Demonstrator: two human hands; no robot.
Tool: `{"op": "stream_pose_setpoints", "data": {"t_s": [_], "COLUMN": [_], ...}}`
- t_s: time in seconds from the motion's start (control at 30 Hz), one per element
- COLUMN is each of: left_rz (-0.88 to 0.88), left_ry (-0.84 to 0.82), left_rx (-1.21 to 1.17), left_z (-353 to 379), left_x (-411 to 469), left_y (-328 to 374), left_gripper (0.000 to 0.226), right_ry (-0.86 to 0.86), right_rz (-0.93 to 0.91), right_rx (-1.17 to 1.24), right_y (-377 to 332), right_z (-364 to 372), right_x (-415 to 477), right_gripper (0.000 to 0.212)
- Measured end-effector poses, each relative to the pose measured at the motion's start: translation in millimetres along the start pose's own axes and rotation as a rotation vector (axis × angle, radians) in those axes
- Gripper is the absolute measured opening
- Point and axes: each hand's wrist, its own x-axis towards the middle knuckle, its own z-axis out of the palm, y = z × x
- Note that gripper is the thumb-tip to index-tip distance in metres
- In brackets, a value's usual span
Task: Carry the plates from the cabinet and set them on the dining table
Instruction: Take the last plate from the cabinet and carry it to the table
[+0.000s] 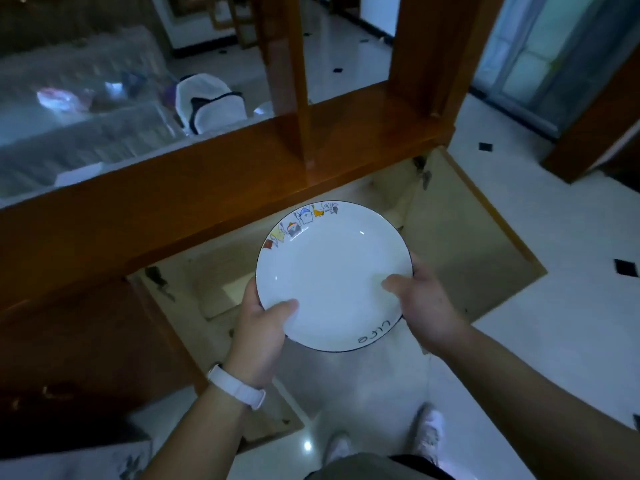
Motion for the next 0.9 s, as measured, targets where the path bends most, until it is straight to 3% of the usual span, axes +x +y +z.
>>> {"op": "stream_pose_setpoints", "data": {"t_s": [0.23,0.47,0.9], "left_rz": [-0.065,-0.125,-0.198], "left_ry": [-0.238,-0.484,-0.906], "left_rx": [0.045,0.119,0.278], "left_z": [53.1,144.0,352.3], "left_x": [-7.4,-44.3,-216.7], "left_y": [-10.7,-35.2,-117.1], "left_gripper": [0.052,0.049,0.052], "right_ry": [0.251,0.606,1.044], "right_rz": [-0.018,-0.037,-0.066], "right_rx": [0.001,0.089,0.301], "right_y": [5.3,27.4,88.9], "right_z": [-49.4,-124.7,-301.1], "right_x": [-56.9,-136.3,-349.0], "right_gripper": [0.046,0.046,0.042]}}
